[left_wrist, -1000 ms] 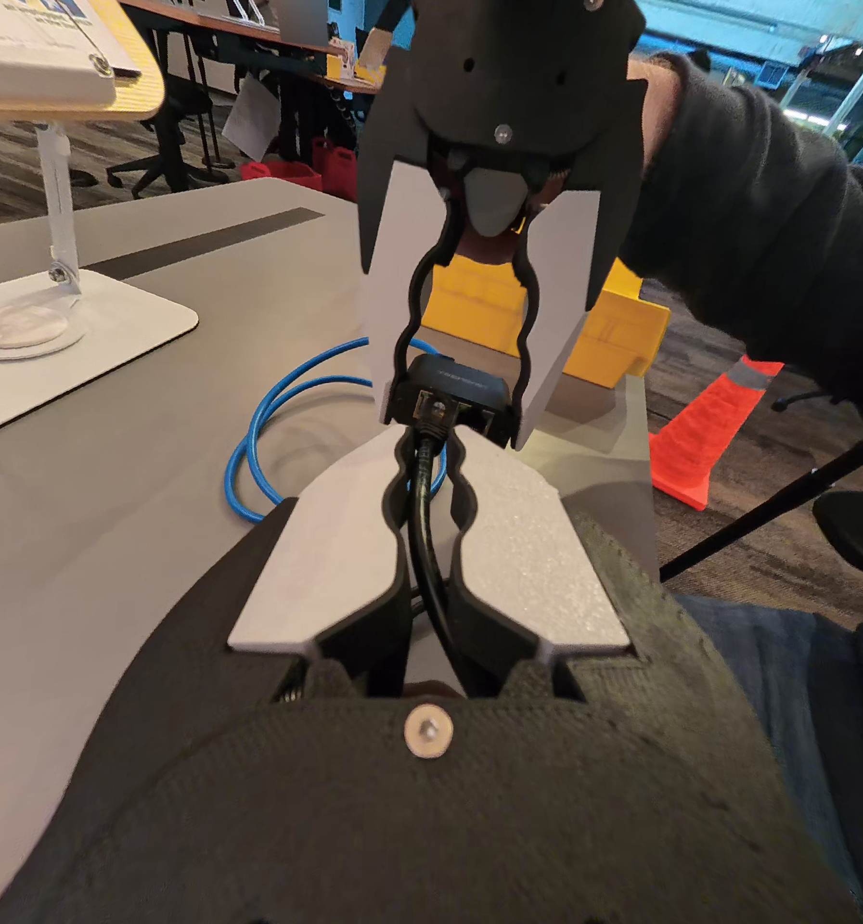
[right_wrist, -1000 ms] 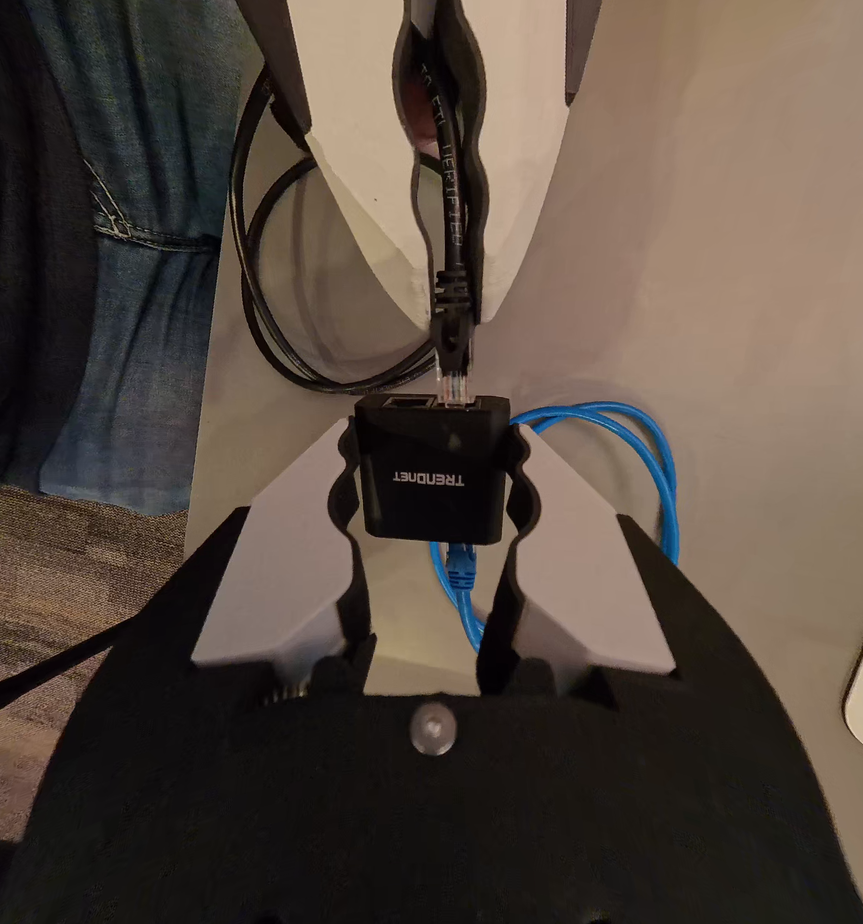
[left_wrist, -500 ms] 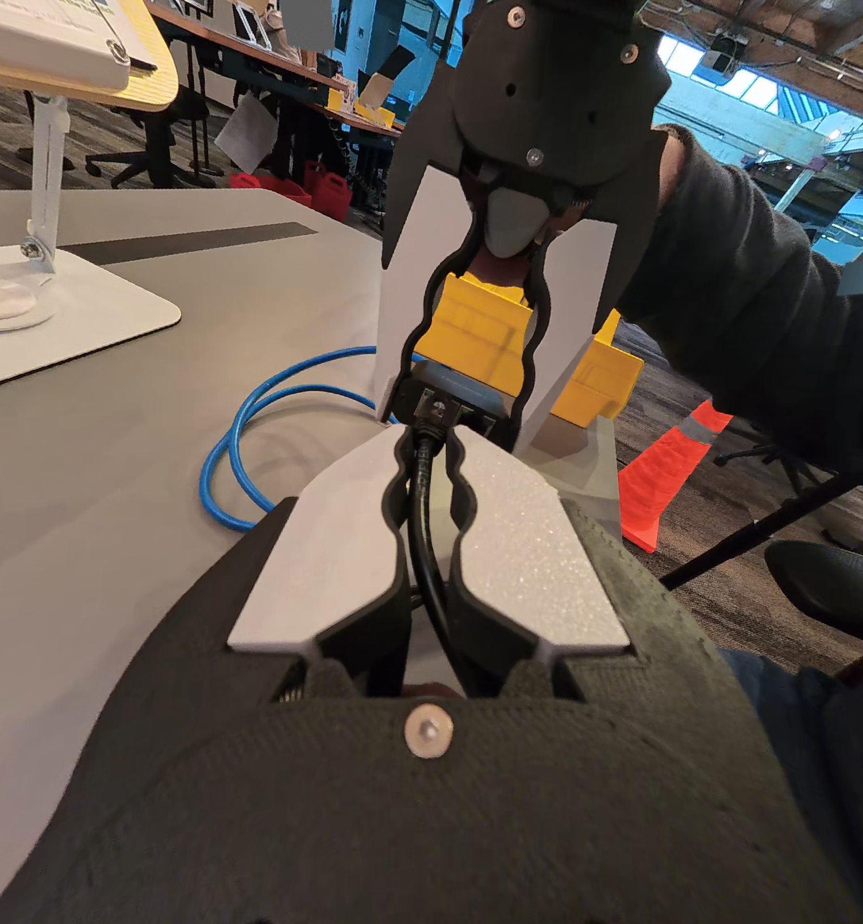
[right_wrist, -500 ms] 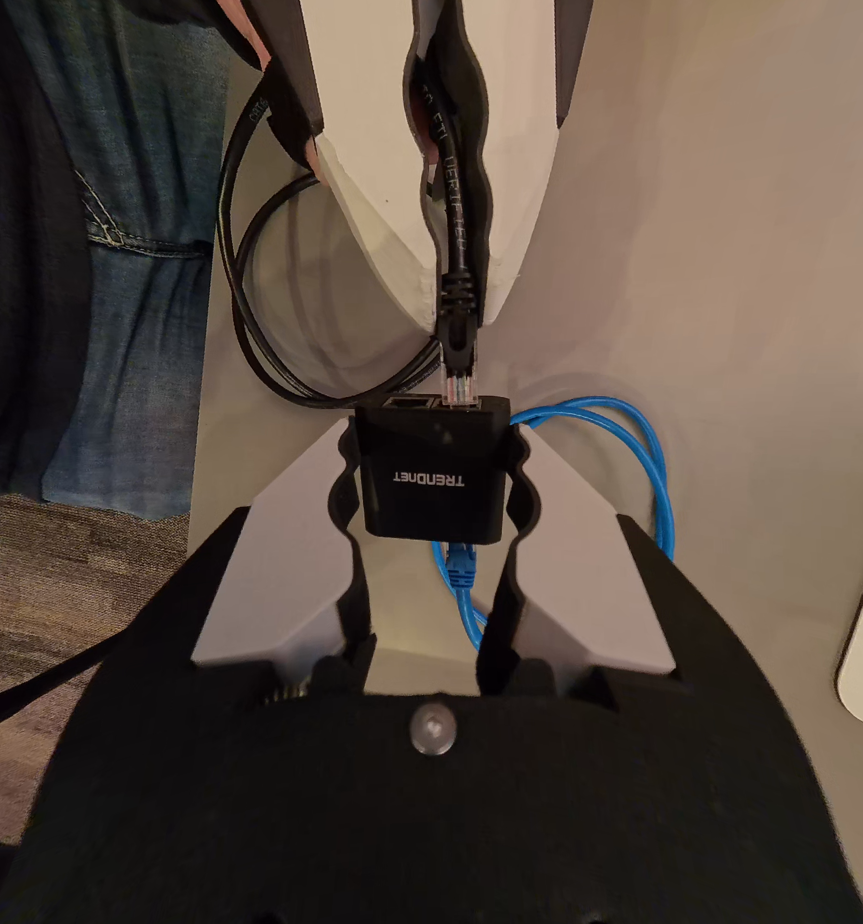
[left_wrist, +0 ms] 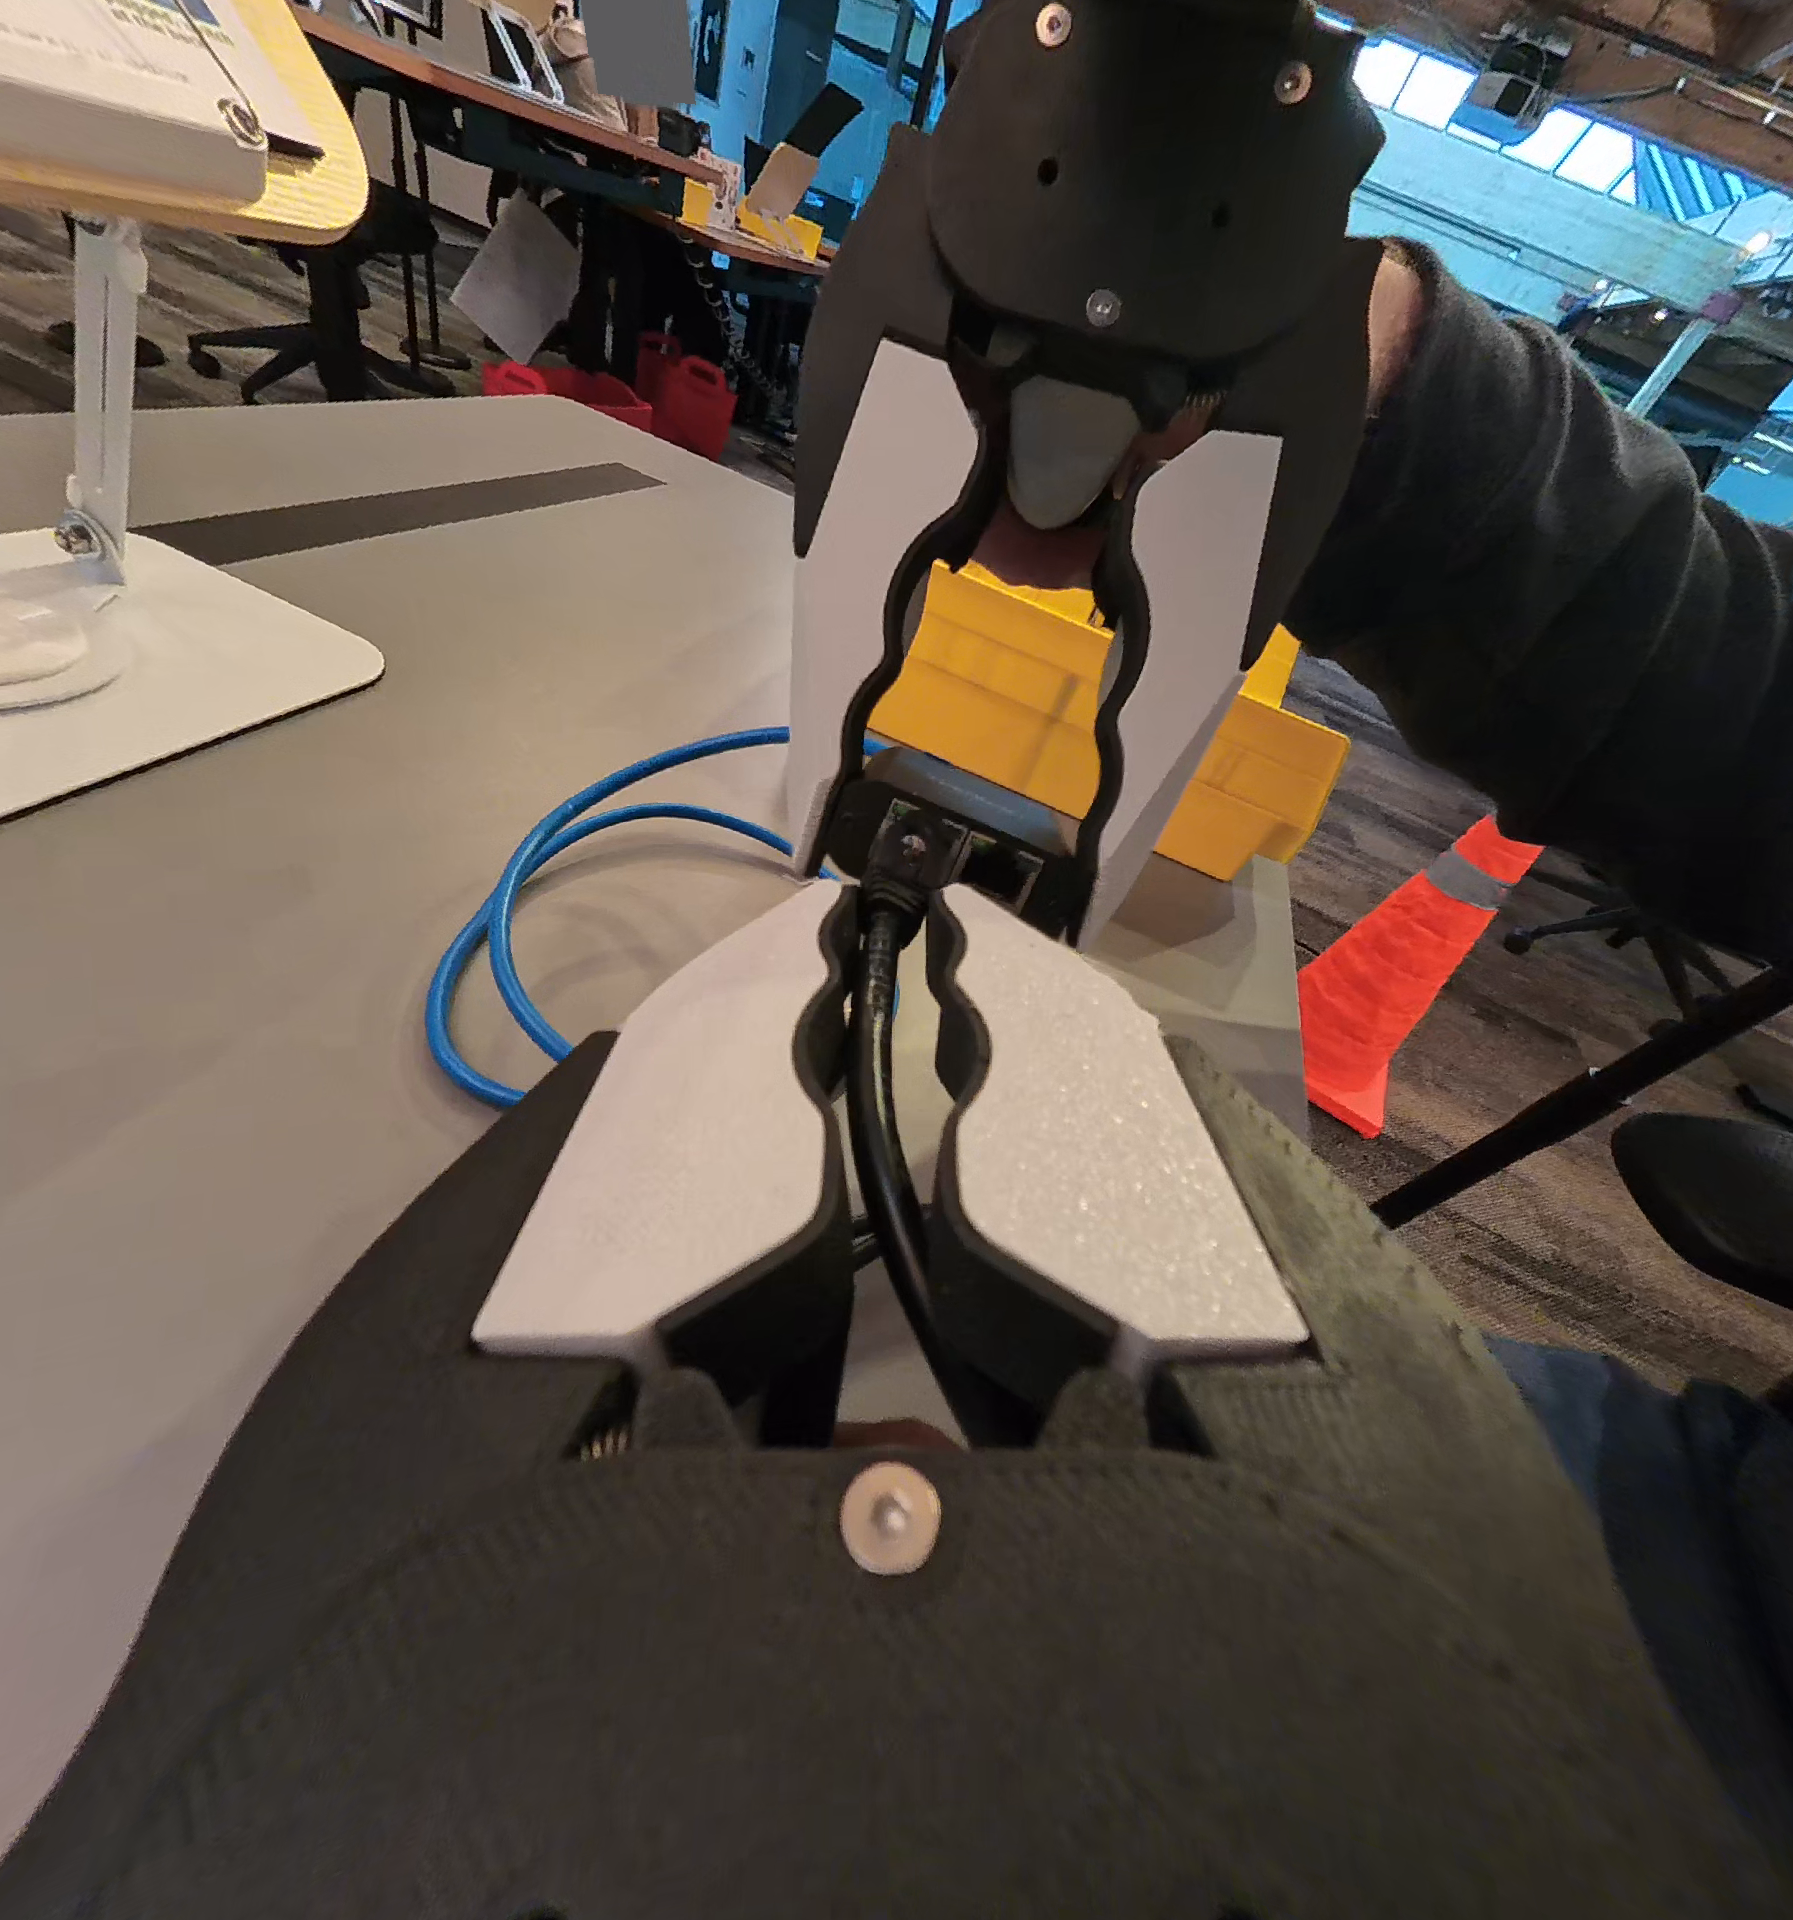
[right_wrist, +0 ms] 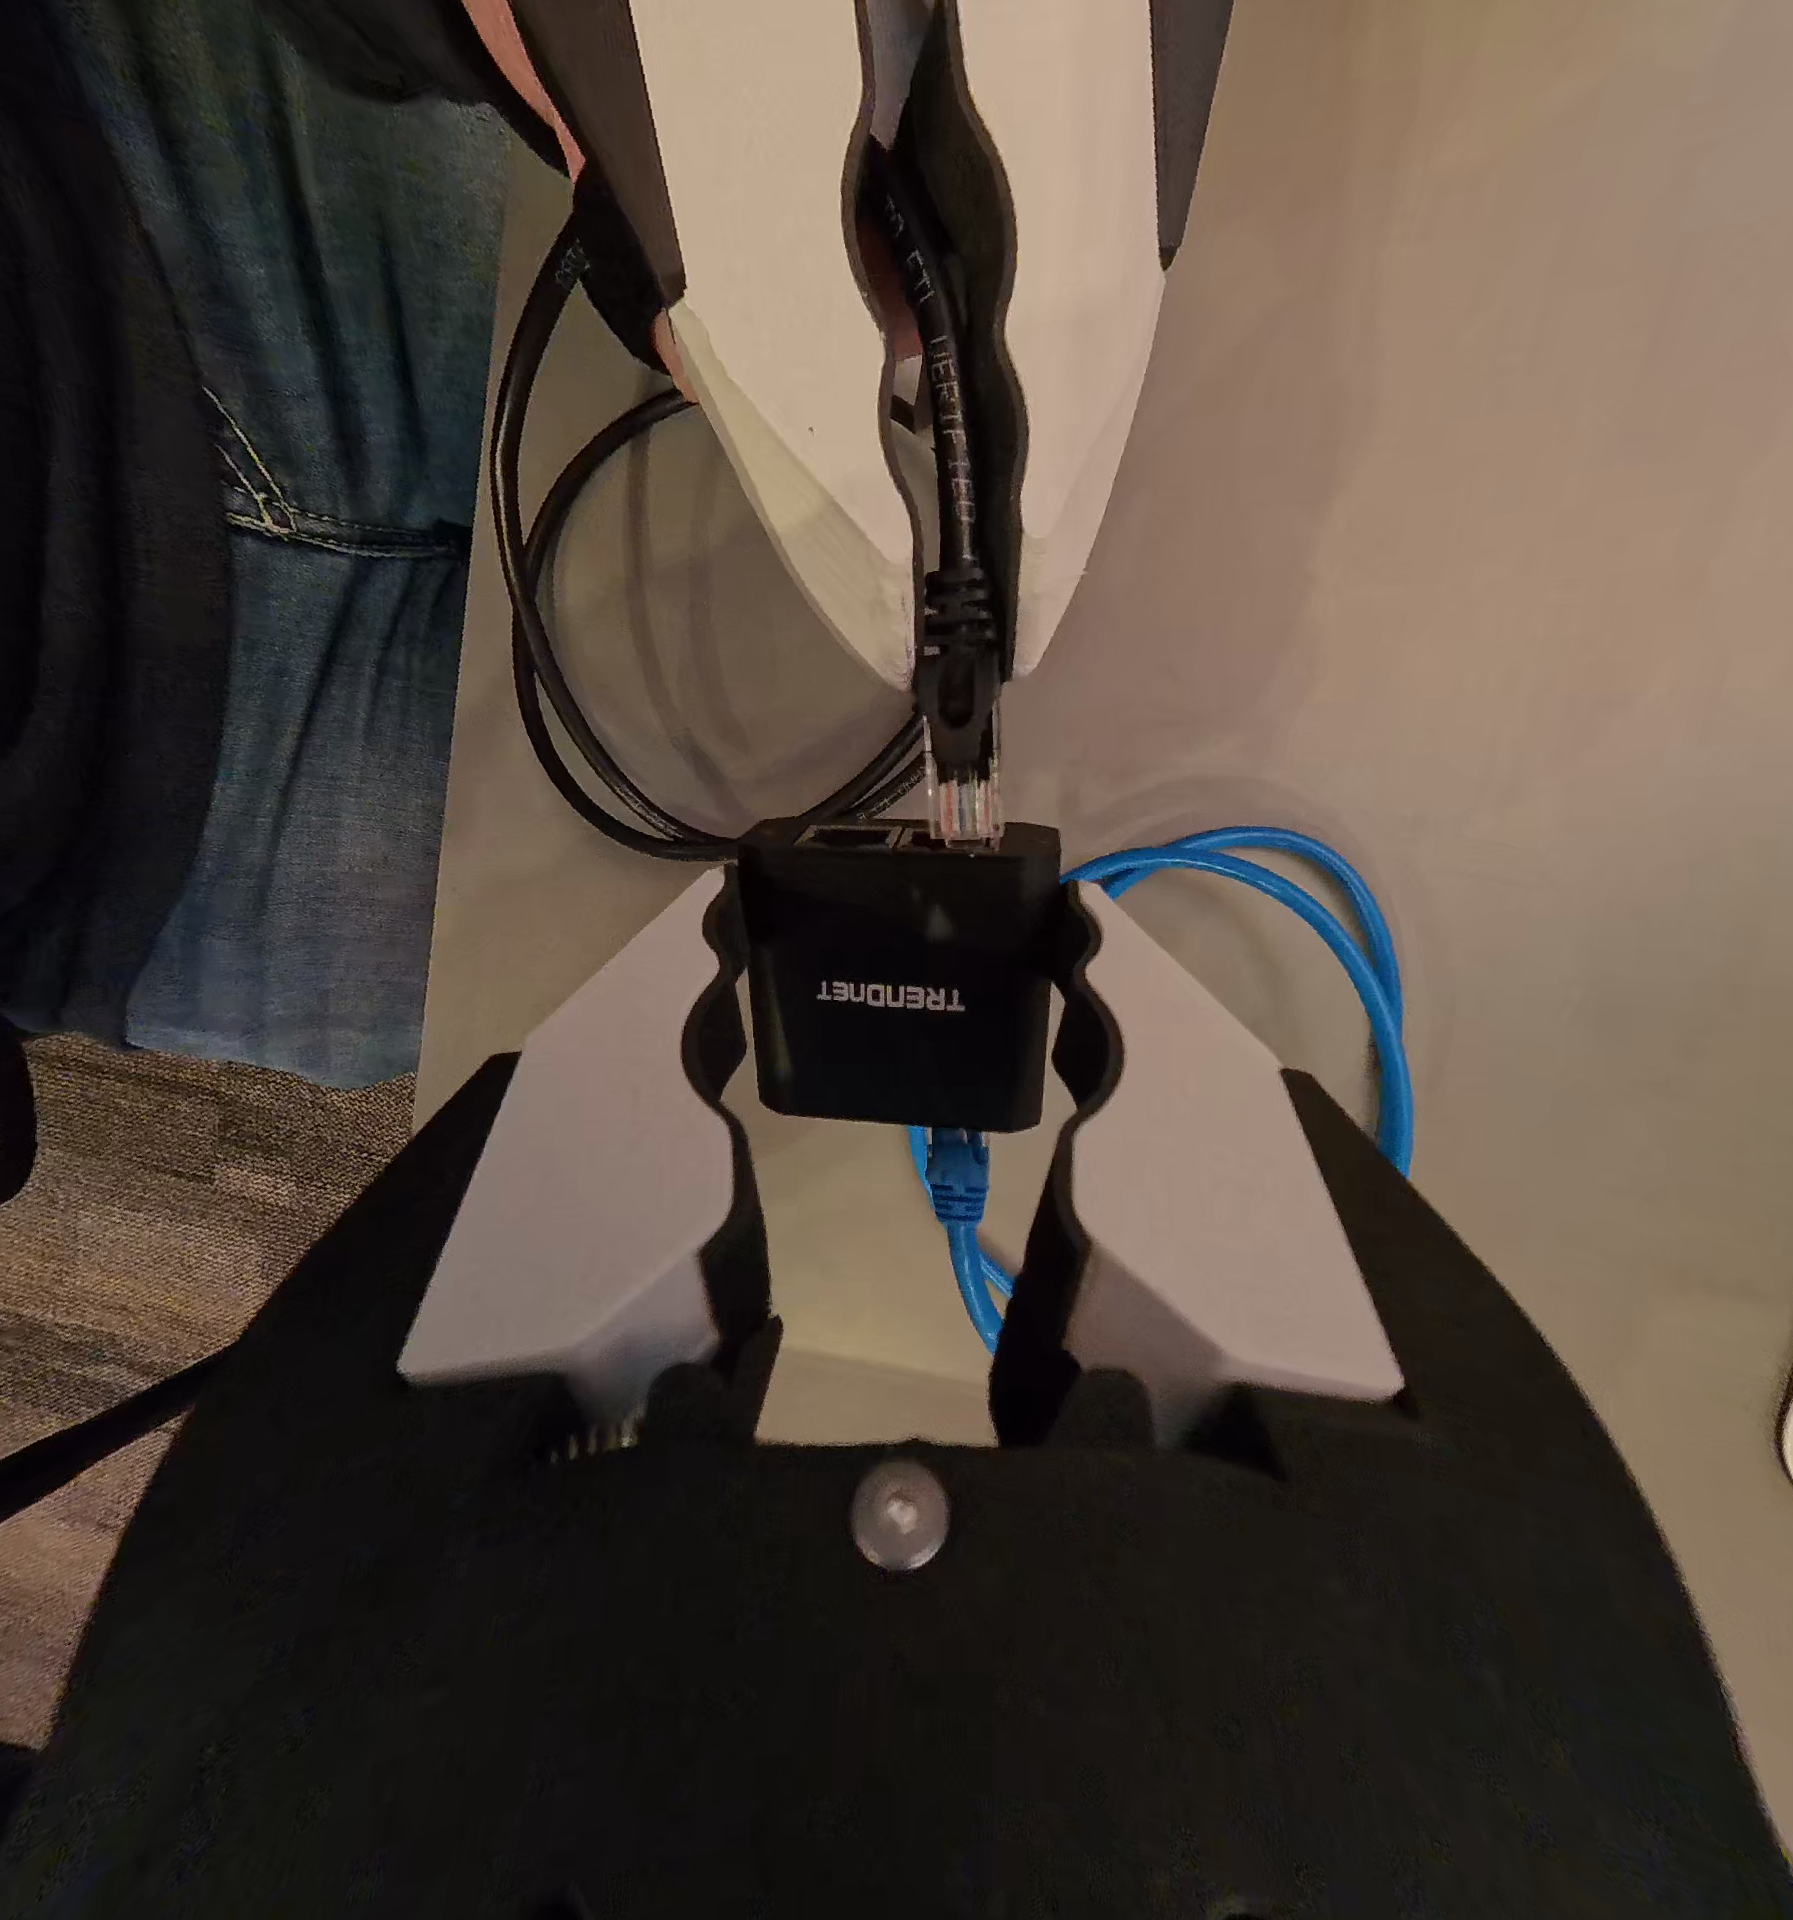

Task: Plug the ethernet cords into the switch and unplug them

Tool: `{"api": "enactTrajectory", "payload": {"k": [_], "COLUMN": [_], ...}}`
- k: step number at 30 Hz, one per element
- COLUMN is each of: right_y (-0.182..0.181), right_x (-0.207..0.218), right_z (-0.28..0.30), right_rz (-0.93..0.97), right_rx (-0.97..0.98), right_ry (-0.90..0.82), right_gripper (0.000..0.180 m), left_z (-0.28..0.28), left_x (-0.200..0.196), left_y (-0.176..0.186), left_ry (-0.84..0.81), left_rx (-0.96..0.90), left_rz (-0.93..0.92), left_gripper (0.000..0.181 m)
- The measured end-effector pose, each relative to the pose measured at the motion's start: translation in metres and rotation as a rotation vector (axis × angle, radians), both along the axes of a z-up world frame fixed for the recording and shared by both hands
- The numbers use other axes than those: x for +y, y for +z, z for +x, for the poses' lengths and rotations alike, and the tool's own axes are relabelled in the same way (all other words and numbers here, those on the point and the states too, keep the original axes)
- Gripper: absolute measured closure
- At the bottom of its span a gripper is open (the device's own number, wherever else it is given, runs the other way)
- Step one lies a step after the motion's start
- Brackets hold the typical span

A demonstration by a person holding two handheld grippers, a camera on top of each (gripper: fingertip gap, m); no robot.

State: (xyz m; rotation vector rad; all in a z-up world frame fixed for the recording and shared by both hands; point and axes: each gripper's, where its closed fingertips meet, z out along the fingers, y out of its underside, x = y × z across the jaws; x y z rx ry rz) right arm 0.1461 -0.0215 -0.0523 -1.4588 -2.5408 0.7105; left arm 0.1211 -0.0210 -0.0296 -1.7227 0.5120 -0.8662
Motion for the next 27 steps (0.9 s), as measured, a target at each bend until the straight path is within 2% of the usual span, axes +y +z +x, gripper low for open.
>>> {"api": "enactTrajectory", "payload": {"k": [7, 15, 23, 27], "right_y": [-0.002, -0.001, -0.003, 0.0], "right_x": [-0.002, -0.003, 0.0, 0.0], "right_z": [0.003, 0.005, 0.006, 0.004], "right_rz": [-0.015, -0.022, 0.106, 0.088], "right_rx": [-0.023, -0.038, -0.049, -0.034], "right_ry": [0.006, 0.014, 0.028, 0.023], "right_gripper": [0.121, 0.121, 0.121, 0.121], "left_z": [0.005, 0.007, 0.011, 0.01], "left_x": [-0.003, -0.003, 0.0, 0.0], "left_y": [-0.001, -0.001, -0.001, 0.0], "left_ry": [-0.004, -0.006, 0.014, 0.018], "left_rx": [0.089, 0.047, 0.036, -0.003], "left_rz": [0.045, 0.056, 0.01, 0.009], "left_gripper": [0.169, 0.169, 0.169, 0.169]}}
